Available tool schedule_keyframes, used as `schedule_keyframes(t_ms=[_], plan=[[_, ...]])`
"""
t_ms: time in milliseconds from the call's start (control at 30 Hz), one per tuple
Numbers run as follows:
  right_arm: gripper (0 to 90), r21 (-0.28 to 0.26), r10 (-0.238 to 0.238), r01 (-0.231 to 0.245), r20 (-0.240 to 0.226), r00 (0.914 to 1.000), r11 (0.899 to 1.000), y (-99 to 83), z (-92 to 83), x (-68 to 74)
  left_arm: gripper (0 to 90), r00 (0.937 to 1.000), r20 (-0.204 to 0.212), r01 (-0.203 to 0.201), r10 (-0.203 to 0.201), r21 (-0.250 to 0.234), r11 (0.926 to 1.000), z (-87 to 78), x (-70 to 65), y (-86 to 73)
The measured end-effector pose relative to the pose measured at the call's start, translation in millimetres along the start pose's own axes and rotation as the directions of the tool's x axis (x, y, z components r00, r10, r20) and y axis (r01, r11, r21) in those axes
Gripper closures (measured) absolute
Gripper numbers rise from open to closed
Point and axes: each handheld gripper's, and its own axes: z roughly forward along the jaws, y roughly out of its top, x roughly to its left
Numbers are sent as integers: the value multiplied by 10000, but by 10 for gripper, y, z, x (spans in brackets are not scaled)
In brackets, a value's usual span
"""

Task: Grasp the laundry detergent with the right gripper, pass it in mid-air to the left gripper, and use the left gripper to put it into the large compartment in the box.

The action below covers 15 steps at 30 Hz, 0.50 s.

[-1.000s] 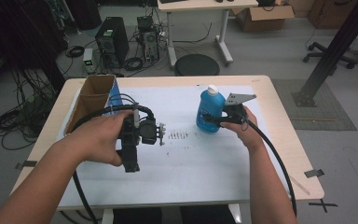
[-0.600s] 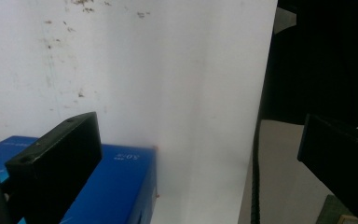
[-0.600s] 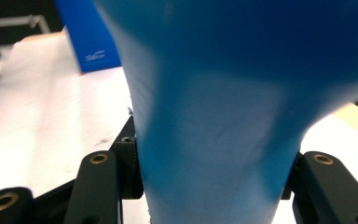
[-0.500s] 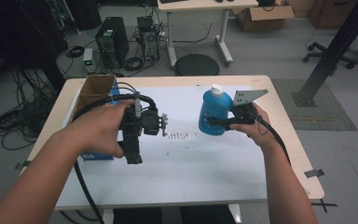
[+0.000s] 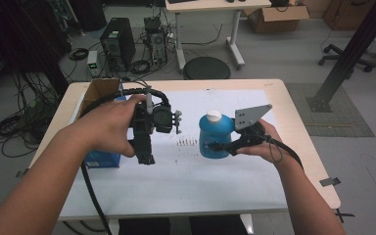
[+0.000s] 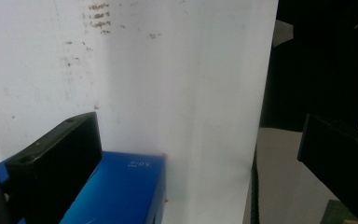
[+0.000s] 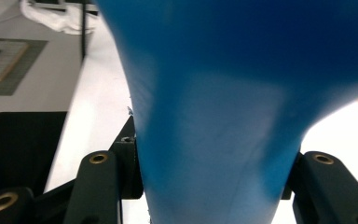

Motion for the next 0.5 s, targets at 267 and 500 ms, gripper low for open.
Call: schedule_keyframes(t_ms=[267, 500], plan=[[460, -202, -447, 429, -965, 9943, 9989, 137, 220, 235, 2, 9998, 147, -97, 98, -27, 9999, 6, 22, 68], [459, -337, -544, 504, -1307, 9899, 9982, 174, 409, 338, 2, 9995, 212, -241, 240, 20, 9997, 12, 7, 125]])
